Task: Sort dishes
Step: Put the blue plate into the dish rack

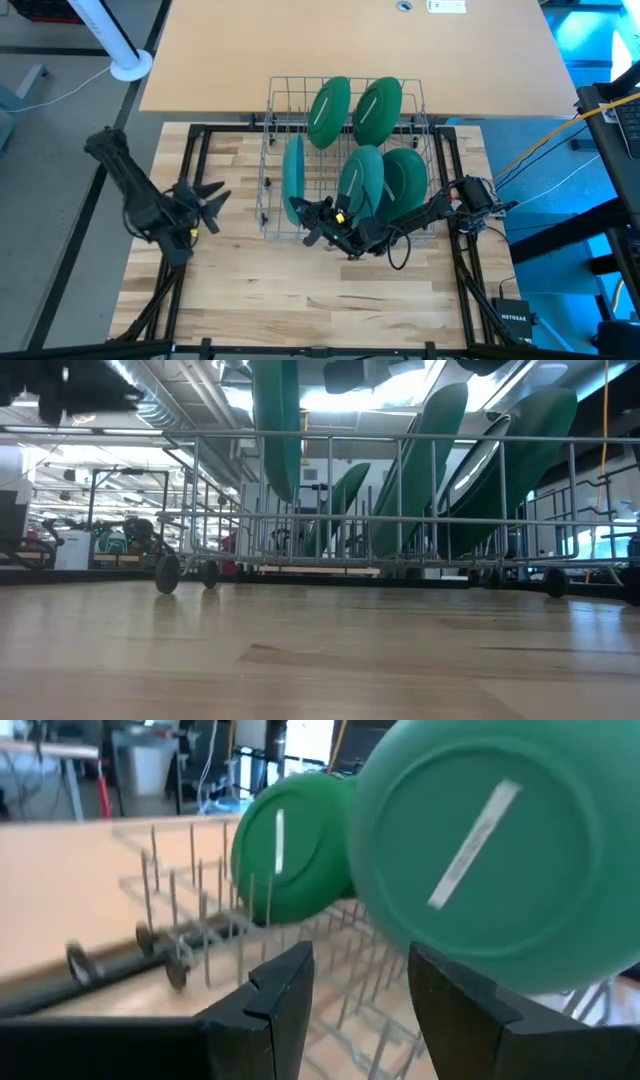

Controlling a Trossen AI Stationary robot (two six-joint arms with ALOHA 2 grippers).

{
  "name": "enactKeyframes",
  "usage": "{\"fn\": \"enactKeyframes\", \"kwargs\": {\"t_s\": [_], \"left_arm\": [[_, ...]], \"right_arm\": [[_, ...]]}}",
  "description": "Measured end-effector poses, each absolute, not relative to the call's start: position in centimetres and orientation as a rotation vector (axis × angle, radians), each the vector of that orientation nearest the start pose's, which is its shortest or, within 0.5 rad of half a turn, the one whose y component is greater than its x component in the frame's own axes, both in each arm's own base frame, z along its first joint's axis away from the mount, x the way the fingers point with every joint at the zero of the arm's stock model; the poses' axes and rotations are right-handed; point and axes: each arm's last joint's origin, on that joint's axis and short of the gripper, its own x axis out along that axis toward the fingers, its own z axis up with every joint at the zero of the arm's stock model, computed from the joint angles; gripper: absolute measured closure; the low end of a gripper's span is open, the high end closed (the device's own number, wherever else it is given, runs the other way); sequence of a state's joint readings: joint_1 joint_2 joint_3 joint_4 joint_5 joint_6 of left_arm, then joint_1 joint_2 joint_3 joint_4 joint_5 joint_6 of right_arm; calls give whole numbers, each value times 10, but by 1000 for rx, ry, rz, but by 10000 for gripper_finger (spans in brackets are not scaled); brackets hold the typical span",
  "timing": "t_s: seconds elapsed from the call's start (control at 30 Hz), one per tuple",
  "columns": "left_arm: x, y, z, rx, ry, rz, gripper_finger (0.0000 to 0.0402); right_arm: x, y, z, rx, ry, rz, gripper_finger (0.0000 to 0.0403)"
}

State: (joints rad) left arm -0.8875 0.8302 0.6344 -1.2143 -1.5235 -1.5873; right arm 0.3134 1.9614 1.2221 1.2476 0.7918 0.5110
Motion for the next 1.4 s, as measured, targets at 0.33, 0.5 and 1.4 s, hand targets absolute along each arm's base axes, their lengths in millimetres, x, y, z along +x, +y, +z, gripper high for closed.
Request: {"fn": "enactKeyframes", "kwargs": {"t_s": [0.33, 0.5, 1.4], "left_arm": [[81, -54, 201, -211, 5, 687, 247], [81, -55, 197, -195, 163, 692, 247], [80, -56, 191, -62, 419, 654, 247]], "right_arm": [[406, 110, 268, 746, -527, -359, 377], [406, 110, 267, 742, -519, -363, 377], [406, 109, 266, 618, -484, -447, 377]]}}
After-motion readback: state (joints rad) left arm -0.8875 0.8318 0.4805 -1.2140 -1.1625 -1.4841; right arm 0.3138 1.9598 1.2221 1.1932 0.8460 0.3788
